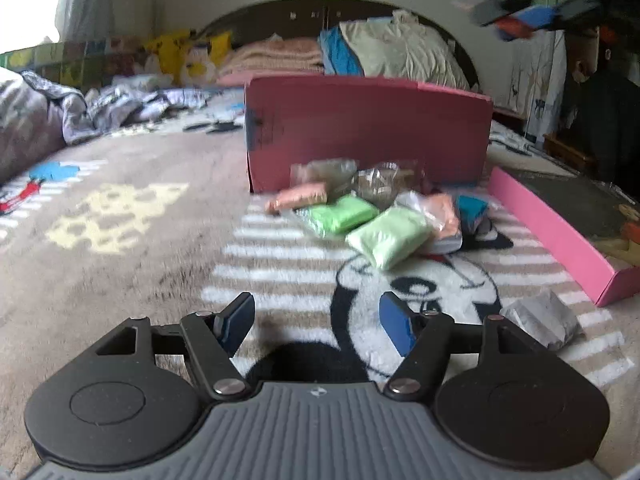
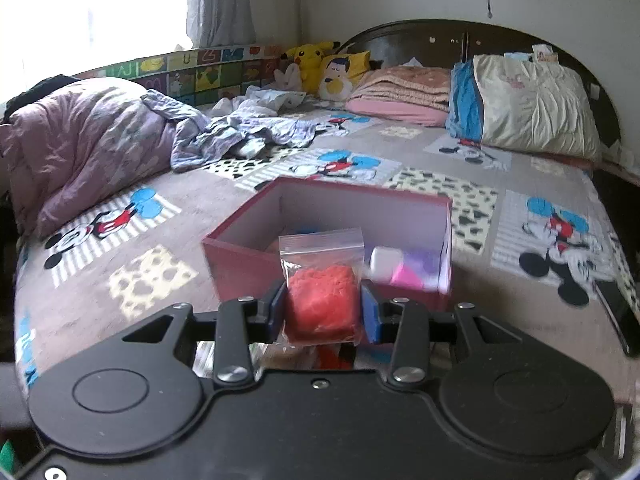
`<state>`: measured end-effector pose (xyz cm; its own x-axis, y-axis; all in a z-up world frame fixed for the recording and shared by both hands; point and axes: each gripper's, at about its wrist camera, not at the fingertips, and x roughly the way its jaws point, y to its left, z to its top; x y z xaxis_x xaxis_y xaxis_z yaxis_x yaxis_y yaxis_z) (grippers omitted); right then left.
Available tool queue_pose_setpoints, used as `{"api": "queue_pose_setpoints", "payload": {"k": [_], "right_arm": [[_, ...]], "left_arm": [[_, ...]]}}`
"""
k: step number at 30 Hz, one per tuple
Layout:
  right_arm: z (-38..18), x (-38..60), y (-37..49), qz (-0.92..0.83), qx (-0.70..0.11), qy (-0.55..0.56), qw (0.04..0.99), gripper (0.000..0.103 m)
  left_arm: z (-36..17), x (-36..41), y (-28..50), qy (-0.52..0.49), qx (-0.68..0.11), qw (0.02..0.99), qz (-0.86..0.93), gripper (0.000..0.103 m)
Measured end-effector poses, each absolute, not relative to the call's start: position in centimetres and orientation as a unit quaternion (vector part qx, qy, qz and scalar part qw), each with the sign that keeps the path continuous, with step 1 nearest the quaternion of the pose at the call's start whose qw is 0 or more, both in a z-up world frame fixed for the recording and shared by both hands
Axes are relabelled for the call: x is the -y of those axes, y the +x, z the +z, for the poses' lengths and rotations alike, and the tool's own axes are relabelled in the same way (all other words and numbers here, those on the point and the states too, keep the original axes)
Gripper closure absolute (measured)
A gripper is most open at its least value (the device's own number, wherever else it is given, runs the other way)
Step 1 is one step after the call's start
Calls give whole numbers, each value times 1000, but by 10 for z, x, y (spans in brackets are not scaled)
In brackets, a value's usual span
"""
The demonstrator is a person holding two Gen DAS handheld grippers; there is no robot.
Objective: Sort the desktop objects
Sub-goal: 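Carry the red bag over the pink shoebox with the right tool, then lower the red bag into the box and open the right tool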
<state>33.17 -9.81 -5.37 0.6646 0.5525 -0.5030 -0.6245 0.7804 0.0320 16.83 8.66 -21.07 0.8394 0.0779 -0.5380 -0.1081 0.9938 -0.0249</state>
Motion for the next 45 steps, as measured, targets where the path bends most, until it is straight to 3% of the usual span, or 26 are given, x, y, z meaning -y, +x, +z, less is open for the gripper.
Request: {"api": "queue_pose_setpoints", "payload": {"k": [12, 45], "right_arm": [[-48, 55, 410, 315, -269, -107, 904, 65], [-101, -10, 546, 256, -422, -194, 848, 65]], "left_arm": [[-217, -101, 178, -84, -292, 952, 28, 34], [-219, -105, 180, -98, -295, 950, 18, 29]]}}
